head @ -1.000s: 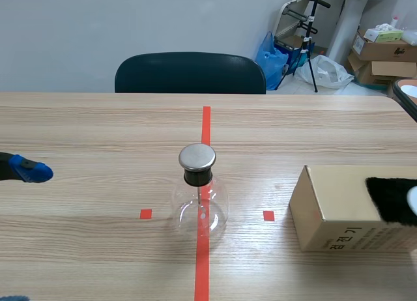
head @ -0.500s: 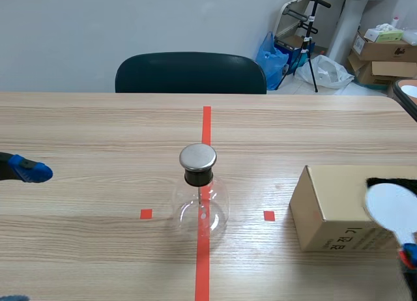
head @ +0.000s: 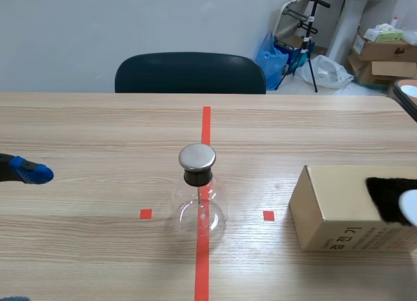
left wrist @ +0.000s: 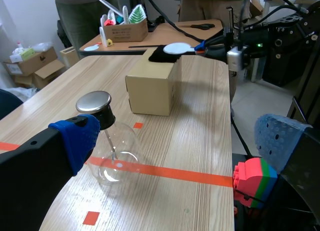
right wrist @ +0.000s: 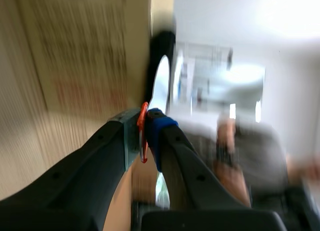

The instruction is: Do the electroscope experiment

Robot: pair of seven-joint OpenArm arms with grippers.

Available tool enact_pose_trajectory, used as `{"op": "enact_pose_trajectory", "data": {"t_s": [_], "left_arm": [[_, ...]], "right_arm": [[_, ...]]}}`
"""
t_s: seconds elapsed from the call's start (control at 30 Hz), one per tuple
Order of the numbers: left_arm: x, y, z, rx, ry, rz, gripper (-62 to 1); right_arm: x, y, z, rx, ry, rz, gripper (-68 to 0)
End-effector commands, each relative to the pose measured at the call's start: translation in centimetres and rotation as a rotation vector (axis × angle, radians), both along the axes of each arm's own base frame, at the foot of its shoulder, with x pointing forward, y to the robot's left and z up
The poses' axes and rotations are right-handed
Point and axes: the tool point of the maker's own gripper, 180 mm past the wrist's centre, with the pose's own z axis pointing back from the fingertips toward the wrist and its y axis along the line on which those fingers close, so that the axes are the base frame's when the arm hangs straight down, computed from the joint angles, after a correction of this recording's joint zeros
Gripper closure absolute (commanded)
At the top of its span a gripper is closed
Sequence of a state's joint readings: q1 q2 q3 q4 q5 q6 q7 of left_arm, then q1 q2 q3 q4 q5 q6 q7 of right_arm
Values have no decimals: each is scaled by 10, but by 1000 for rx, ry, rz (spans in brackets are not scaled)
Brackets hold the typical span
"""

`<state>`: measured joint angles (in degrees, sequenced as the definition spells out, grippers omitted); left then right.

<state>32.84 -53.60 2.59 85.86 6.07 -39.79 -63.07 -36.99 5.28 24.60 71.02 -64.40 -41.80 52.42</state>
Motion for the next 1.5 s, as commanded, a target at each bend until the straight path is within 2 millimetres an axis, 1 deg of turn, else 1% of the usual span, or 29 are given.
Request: {"op": "enact_pose_trajectory", "data": {"t_s": [0.0,0.1,0.13,0.17,0.23,0.27,0.3,0.33,0.4,0.43,0.47,0.57,0.6,0.63,0.73,0.77,0.9,0.93,0.97,1.03,1.07,1.1,1.2,1.23,1.27,1.33,1.37,1.4,1.47], "left_arm": [[1,-2,5,-22,-9,1,-623],[1,-2,5,-19,-8,2,-623],[1,-2,5,-19,-8,2,-623],[1,-2,5,-19,-8,2,-623],[1,-2,5,-19,-8,2,-623],[1,-2,5,-19,-8,2,-623],[1,-2,5,-19,-8,2,-623],[1,-2,5,-19,-8,2,-623],[1,-2,4,-18,-8,2,-623],[1,-2,4,-16,-7,2,-623],[1,-2,4,-15,-7,2,-623],[1,-2,4,-16,-7,2,-623],[1,-2,4,-16,-7,2,-623],[1,-2,4,-16,-7,2,-623],[1,-2,4,-16,-7,2,-623],[1,-2,4,-16,-7,2,-623],[1,-2,4,-16,-7,2,-623],[1,-2,4,-16,-7,2,-623],[1,-2,4,-16,-7,2,-623],[1,-2,4,-16,-7,2,-623],[1,-2,4,-16,-7,2,-623],[1,-2,4,-16,-7,2,-623],[1,-2,4,-16,-7,2,-623],[1,-2,4,-16,-7,2,-623],[1,-2,4,-16,-7,2,-623],[1,-2,4,-16,-7,2,-623],[1,-2,4,-16,-7,2,-623],[1,-2,4,-16,-7,2,-623],[1,-2,4,-16,-7,2,-623]], "right_arm": [[7,-3,11,-22,-69,-31,-18],[10,-45,14,-56,-85,-264,-17],[9,-47,14,-61,-85,-272,-17],[10,-38,13,-56,-80,-223,-18],[7,-9,11,-32,-66,-61,-18],[6,0,10,-24,-62,-10,-18],[5,0,10,-22,-61,-10,-18],[6,-10,11,-27,-67,-68,-17],[7,-39,13,-57,-76,-220,-17],[6,-42,12,-75,-70,-231,-17],[6,-34,10,-79,-60,-183,-17],[2,7,6,-43,-44,46,-17],[3,9,7,-37,-48,56,-17],[5,2,9,-32,-59,11,-17],[9,-40,15,-55,-87,-232,-17],[10,-42,15,-59,-88,-241,-17],[6,4,10,-26,-67,16,-18],[6,5,10,-25,-66,18,-18],[7,-6,11,-29,-70,-43,-18],[9,-39,14,-57,-85,-228,-17],[9,-46,14,-71,-85,-263,-17],[10,-40,13,-73,-79,-228,-17],[6,1,8,-39,-58,-3,-17],[4,5,8,-36,-55,18,-18],[5,-2,9,-39,-58,-22,-18],[8,-33,11,-65,-72,-190,-17],[8,-41,12,-75,-75,-234,-17],[8,-36,10,-82,-67,-206,-18],[7,-8,7,-62,-53,-47,-18]]}}
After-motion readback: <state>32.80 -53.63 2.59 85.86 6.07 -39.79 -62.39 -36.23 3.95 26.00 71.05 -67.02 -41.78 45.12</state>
